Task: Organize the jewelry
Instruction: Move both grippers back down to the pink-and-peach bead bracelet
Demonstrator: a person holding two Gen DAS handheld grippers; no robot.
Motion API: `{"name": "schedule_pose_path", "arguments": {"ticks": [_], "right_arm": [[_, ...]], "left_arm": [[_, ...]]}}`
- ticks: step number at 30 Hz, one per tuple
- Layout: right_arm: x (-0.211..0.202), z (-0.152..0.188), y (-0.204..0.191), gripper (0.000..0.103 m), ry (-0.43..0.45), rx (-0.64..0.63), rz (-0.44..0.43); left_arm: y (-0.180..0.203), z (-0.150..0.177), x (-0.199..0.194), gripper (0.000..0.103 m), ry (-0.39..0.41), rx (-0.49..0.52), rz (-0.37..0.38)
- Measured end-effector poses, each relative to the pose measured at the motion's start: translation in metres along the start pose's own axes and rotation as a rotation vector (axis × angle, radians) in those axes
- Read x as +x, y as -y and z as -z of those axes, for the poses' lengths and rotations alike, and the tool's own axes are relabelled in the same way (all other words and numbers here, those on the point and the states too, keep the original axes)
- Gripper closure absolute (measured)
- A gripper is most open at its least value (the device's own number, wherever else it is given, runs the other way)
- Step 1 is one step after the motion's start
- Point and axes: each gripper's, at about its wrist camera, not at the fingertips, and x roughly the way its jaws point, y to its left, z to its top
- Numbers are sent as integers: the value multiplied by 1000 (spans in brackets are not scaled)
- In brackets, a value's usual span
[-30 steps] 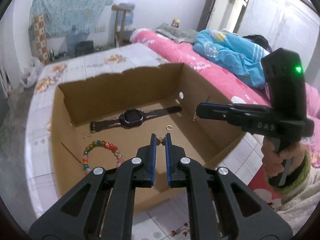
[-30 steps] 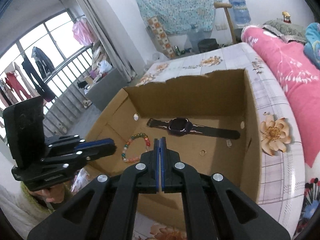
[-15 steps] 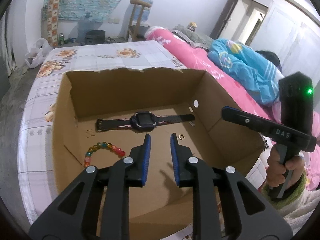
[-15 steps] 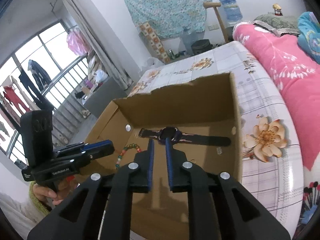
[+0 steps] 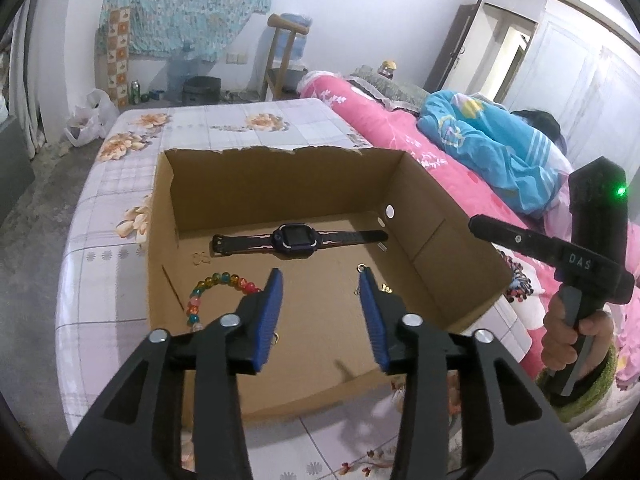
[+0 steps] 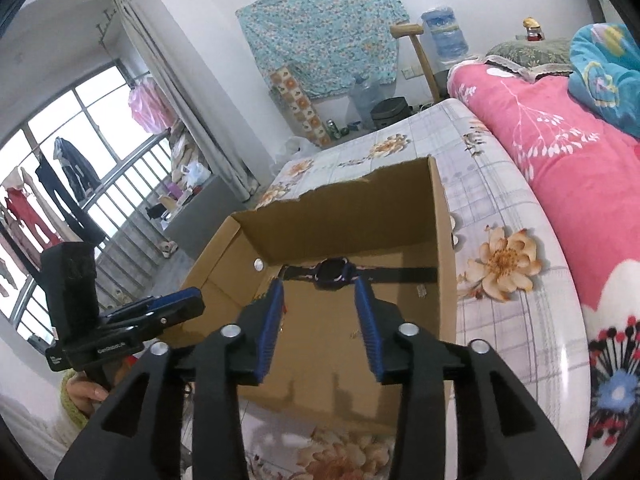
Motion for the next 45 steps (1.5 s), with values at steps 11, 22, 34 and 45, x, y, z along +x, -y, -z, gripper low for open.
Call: {"name": "schedule_pose_path", "arguments": {"ticks": [11, 22, 34, 45], "right_arm": [[-19, 26, -11, 50, 5, 8, -16], [-38, 49, -22, 43, 11, -9, -17], [-51, 92, 7, 46, -106, 37, 56], [14, 138, -31, 74, -367, -136, 82]], "left_arm": [[14, 25, -32, 37, 25, 36, -49], [29, 57, -54, 23, 43, 63, -61], [23, 116, -20, 19, -106, -18, -119], [24, 139, 20, 19, -219, 15, -193]]}}
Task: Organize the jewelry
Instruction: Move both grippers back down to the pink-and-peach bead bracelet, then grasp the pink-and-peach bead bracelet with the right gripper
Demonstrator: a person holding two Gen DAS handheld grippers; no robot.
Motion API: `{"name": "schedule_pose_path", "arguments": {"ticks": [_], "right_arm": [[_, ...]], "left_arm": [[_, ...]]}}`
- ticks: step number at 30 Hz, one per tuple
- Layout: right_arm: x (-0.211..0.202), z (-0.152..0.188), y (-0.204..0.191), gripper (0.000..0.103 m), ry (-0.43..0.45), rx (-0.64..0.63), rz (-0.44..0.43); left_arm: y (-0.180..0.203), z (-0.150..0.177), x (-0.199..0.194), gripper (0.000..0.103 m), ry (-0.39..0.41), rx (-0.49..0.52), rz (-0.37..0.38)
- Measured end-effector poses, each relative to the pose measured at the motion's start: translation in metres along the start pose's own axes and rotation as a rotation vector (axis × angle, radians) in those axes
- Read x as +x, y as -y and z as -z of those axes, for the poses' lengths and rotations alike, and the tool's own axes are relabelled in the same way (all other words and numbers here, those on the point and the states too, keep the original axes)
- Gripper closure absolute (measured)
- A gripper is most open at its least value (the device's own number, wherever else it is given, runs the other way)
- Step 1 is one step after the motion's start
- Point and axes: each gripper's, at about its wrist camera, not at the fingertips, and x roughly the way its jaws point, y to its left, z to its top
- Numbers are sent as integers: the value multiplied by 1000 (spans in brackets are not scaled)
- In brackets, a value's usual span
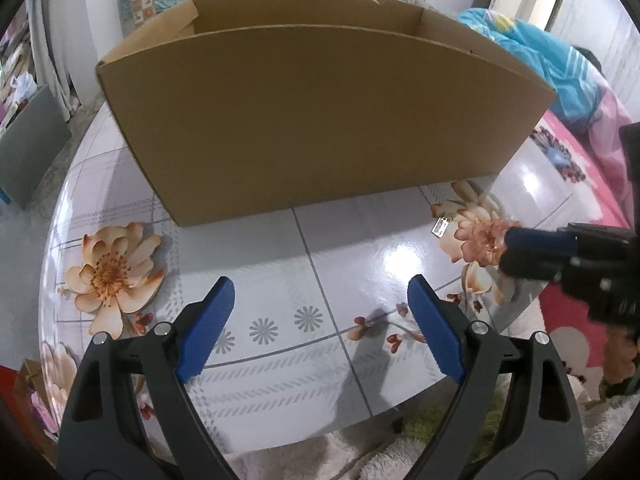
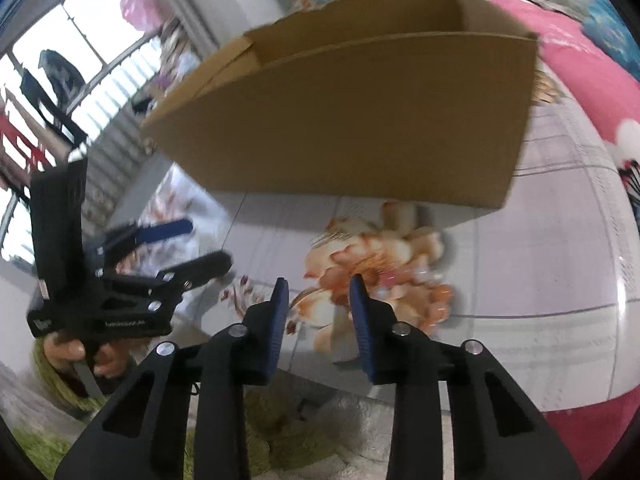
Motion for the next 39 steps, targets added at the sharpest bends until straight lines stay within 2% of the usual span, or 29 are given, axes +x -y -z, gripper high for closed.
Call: {"name": "schedule_pose_path", "arguments": {"ticks": [5, 12, 15, 23, 31, 35, 39], "right_arm": [[3, 6, -10, 74, -32, -47, 16], [-10, 8, 7, 73, -17, -4, 37], [-9, 4, 11, 67, -17, 26, 43], [-11, 14, 19, 67, -9, 50, 50], [-14, 20, 12, 67, 6, -6, 112], [-9, 17, 1, 69, 4, -76, 147], [1, 17, -4, 79, -30, -118, 194]], "left_arm": [[9, 1, 6, 19, -15, 19, -16], [39, 5, 14, 18, -8, 94, -53], [49, 9, 17, 14, -13, 119, -63], [47, 9, 22, 8, -28, 90, -60], [42, 10, 22, 8, -41, 82, -67], [38, 5, 22, 8, -49, 75, -70], [41, 0, 27, 8, -55, 68, -75]]}}
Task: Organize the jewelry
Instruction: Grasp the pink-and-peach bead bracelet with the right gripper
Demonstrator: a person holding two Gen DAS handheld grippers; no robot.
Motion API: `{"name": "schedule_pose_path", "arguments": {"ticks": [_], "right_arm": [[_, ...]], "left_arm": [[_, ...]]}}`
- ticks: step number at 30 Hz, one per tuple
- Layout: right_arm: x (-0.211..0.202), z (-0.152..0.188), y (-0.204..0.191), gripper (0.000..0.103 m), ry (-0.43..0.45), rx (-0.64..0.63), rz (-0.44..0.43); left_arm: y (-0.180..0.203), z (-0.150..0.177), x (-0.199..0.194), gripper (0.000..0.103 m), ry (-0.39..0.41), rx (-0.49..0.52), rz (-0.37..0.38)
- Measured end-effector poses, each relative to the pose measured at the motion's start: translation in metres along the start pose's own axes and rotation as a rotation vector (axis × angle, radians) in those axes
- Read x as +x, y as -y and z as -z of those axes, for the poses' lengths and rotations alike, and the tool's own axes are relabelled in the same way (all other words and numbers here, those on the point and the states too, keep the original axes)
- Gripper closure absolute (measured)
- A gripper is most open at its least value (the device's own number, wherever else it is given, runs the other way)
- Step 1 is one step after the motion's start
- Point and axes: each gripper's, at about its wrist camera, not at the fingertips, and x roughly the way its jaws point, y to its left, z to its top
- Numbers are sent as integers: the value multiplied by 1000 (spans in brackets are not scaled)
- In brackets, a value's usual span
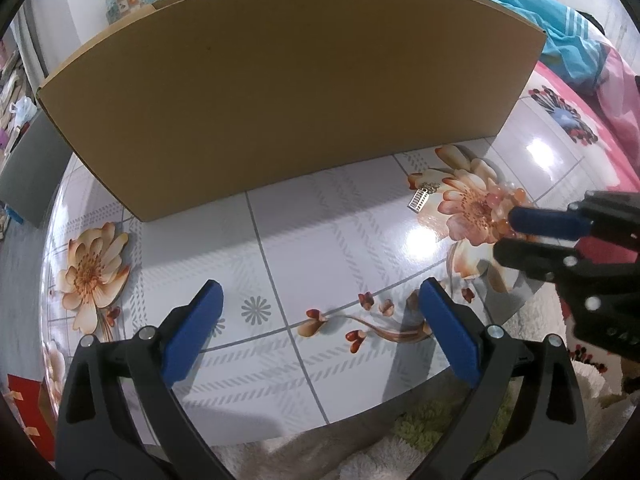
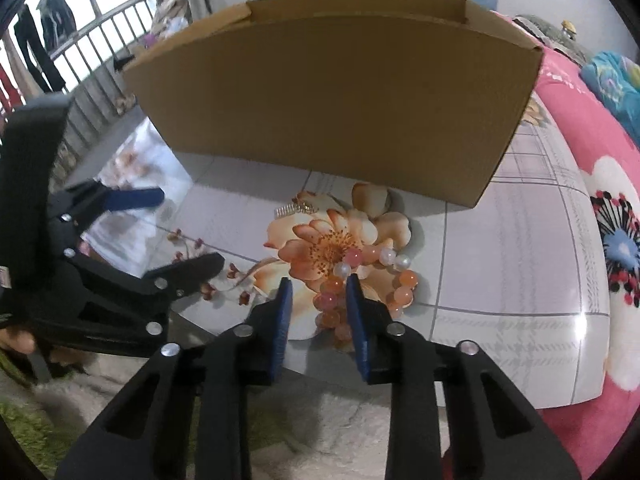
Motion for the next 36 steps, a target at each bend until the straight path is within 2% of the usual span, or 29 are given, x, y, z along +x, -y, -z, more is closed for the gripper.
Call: {"name": "schedule_pose_path", "arguments": {"ticks": [2, 6, 13, 25, 36], "right_arm": [[0, -1, 0, 81, -1, -1, 6], [1, -5, 6, 93, -7, 15, 22], [2, -10, 21, 93, 6, 66, 49], [4, -16, 48, 93, 28, 159, 47], [4, -13, 47, 93, 33, 168, 45]], "left_arm": [[0, -2, 1, 8, -4, -4, -2], [1, -5, 3, 8, -13, -12, -7], [1, -9, 6, 8, -25, -23, -13], [-1, -17, 9, 8, -28, -35, -19], [-1, -15, 7, 8, -24, -35, -20]]}}
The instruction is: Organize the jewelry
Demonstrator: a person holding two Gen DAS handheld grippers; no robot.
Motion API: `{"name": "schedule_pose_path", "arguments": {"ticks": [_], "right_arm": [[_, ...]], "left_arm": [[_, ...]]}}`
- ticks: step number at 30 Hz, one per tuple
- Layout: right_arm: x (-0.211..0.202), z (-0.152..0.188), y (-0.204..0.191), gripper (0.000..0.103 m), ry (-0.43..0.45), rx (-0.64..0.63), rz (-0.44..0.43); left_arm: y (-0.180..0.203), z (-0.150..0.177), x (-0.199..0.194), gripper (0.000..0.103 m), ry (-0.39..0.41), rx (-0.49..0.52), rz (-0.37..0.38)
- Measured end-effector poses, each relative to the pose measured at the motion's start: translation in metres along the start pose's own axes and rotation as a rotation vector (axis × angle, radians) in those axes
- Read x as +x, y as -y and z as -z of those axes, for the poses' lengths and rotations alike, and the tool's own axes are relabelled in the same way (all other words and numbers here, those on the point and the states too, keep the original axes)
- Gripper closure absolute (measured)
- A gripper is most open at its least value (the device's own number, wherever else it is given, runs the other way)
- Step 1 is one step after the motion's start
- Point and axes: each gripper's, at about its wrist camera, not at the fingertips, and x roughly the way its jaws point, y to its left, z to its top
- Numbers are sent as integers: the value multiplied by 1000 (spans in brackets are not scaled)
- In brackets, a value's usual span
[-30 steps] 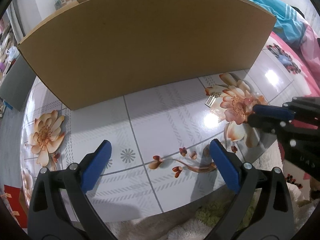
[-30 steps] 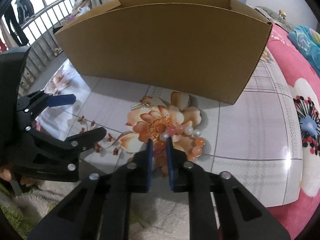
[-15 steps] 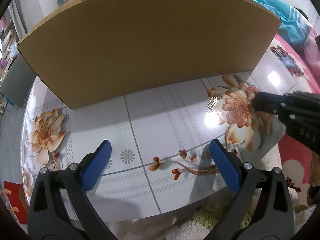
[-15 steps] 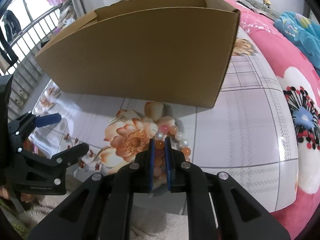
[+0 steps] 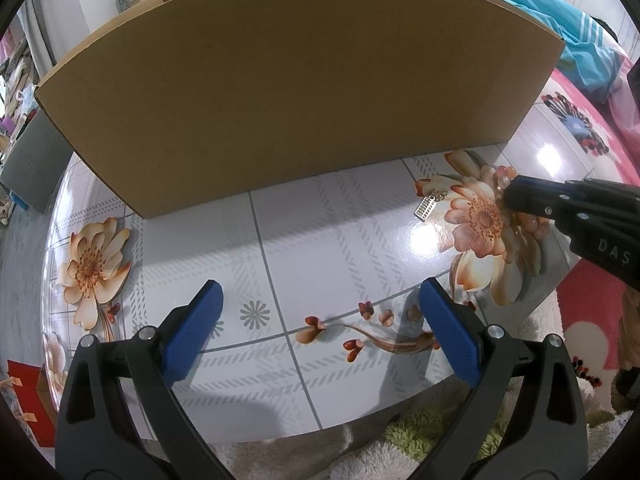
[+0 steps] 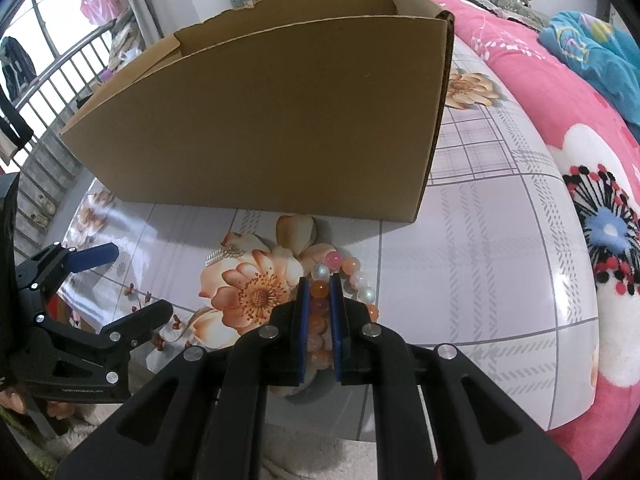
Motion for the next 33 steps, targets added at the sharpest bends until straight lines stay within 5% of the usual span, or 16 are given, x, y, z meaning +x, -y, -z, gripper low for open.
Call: {"name": "schedule_pose_path", "arguments": {"ticks": [22, 27, 33], "right_arm": [[-3, 5, 4, 93, 11, 19, -18], [-4, 7, 6, 93, 12, 24, -23], [-5, 9, 8, 93, 17, 39, -34]], "left_arm": [[-1, 4, -3, 8, 20, 32, 18], [-1, -1, -19, 8, 124, 62, 77], [9, -15, -22, 37, 164, 108, 203]]}}
